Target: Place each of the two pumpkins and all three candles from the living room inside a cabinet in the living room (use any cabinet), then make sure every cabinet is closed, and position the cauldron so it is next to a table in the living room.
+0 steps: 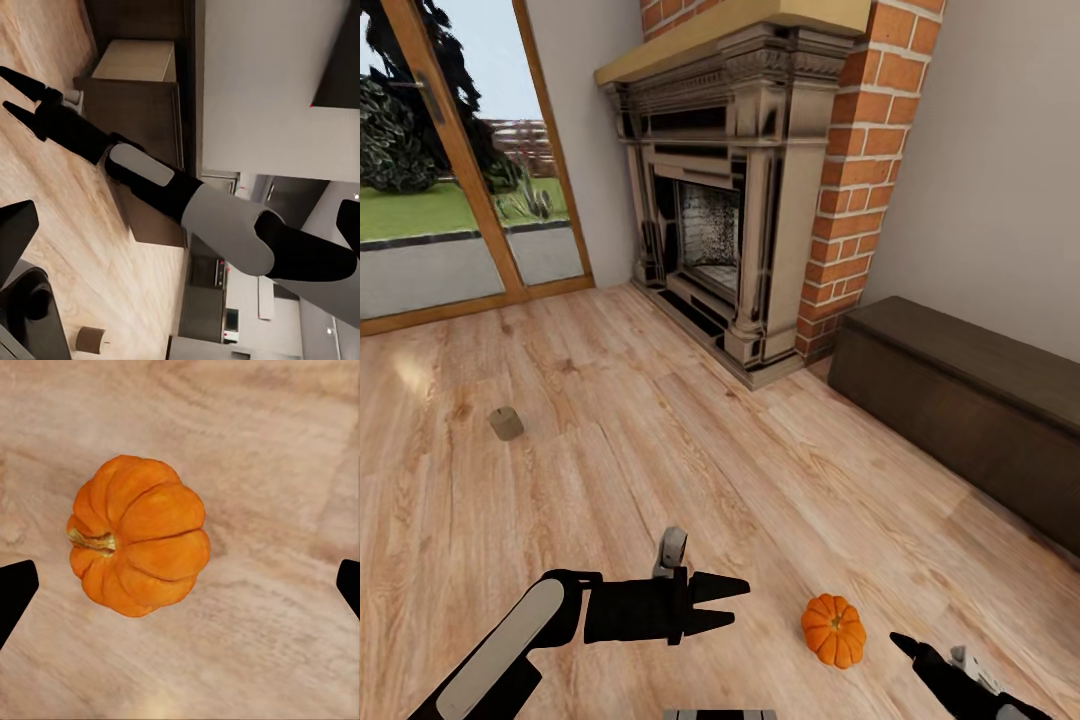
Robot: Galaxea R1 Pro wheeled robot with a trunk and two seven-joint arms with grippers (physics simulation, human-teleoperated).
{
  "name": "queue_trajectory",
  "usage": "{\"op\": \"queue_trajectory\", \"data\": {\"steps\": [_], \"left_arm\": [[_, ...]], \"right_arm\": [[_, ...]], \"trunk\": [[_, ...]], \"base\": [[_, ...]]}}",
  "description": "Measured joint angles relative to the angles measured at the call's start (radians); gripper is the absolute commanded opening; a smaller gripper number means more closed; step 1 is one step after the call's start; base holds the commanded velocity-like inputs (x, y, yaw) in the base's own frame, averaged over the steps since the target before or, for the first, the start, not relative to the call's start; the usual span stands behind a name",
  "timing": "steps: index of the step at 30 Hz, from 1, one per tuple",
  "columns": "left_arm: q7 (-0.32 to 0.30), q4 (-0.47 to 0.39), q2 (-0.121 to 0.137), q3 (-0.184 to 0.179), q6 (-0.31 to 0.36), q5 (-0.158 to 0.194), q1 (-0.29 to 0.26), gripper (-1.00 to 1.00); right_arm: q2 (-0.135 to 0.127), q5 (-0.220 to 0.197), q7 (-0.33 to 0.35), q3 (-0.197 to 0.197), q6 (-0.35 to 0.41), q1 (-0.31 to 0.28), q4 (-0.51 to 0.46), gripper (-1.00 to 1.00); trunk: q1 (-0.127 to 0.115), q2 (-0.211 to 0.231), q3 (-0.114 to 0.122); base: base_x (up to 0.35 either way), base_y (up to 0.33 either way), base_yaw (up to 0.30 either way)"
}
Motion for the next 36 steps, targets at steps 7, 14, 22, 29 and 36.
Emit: {"op": "queue_trajectory", "data": {"steps": [7,14,22,29,36], "left_arm": [[0.000,0.000,0.002,0.001,0.000,-0.001,0.000,1.00],[0.000,0.000,0.000,0.001,0.000,-0.002,0.000,1.00],[0.000,0.000,0.000,0.001,0.000,-0.002,0.000,1.00],[0.000,0.000,0.000,0.000,0.000,-0.002,0.000,1.00],[0.000,0.000,-0.001,-0.001,0.000,-0.002,0.000,1.00]], "right_arm": [[0.019,0.010,-0.300,0.007,0.081,-0.013,-0.246,1.00],[0.080,0.094,-0.343,0.011,0.096,-0.051,-0.266,1.00],[0.096,0.116,-0.389,0.011,0.109,-0.053,-0.266,1.00],[0.097,0.115,-0.400,0.011,0.105,-0.053,-0.259,1.00],[0.097,0.114,-0.401,0.011,0.103,-0.053,-0.255,1.00]], "trunk": [[0.000,0.000,0.000],[0.000,0.000,0.000],[0.000,0.000,0.000],[0.000,0.000,0.000],[0.000,0.000,0.000]], "base": [[0.000,0.000,0.000],[0.009,0.000,0.000],[0.067,0.000,0.000],[0.112,0.000,0.000],[0.107,0.000,0.000]]}}
